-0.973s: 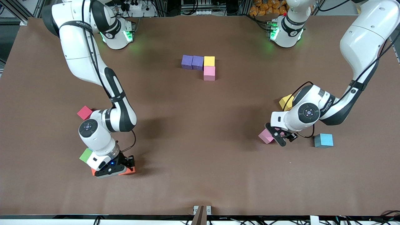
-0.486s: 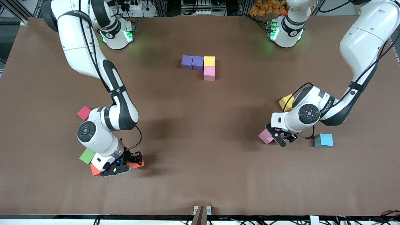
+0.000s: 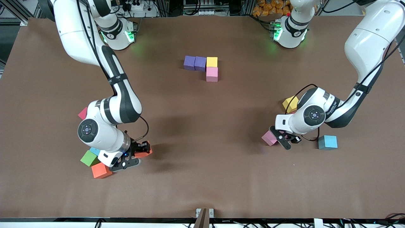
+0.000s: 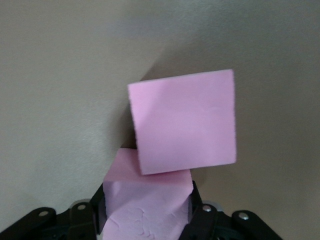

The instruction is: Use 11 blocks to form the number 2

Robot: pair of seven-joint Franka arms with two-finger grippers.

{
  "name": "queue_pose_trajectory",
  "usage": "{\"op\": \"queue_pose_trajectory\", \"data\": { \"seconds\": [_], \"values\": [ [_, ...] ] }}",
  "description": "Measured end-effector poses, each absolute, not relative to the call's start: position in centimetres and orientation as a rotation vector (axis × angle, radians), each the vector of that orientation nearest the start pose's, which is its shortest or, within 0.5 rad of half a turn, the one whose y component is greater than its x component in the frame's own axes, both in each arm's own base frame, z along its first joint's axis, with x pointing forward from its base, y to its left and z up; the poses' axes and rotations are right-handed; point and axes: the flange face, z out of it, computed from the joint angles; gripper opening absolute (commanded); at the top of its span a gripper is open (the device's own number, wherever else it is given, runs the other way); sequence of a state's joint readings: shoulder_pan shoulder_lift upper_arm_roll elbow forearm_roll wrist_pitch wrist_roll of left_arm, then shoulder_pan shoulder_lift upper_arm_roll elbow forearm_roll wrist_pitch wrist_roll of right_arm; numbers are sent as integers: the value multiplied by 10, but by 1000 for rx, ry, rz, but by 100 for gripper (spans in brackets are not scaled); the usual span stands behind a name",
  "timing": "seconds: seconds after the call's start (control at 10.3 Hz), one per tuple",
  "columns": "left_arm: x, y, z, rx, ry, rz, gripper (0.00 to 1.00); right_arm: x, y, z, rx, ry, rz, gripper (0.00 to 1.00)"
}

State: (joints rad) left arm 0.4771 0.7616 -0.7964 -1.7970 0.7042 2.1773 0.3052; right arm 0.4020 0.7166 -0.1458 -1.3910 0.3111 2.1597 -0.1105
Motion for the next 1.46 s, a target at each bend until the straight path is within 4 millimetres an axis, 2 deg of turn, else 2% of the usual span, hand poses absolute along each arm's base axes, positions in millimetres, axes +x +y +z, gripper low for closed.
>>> {"op": "queue_pose_trajectory", "data": {
  "seconds": [0.1,0.19,0.49,0.68,0.78,0.97,1.07,1.26,1.46],
  "values": [
    [627,-137,219,-2767,1421,103,4,693,229,299,-2944,-342,-53,26],
    [631,-136,227,-2763,1411,83,4,680,243,301,-2946,-314,-26,26],
    [634,-143,271,-2833,1336,35,4,634,303,299,-2960,-208,54,26],
    [631,-144,301,-2868,1275,63,4,602,348,293,-2971,-151,14,25],
    [630,-144,315,-2908,1237,90,4,585,363,287,-2969,-129,-33,25],
    [628,-149,338,-2995,1120,124,4,539,396,276,-2952,-68,-111,25],
    [624,-162,347,-3038,1021,127,4,511,420,275,-2950,-44,-147,24],
    [604,-205,361,-3121,731,185,6,454,468,276,-2999,-34,-242,23],
    [584,-240,368,-3153,544,218,6,399,507,280,-3026,-15,-307,23]
  ]
}}
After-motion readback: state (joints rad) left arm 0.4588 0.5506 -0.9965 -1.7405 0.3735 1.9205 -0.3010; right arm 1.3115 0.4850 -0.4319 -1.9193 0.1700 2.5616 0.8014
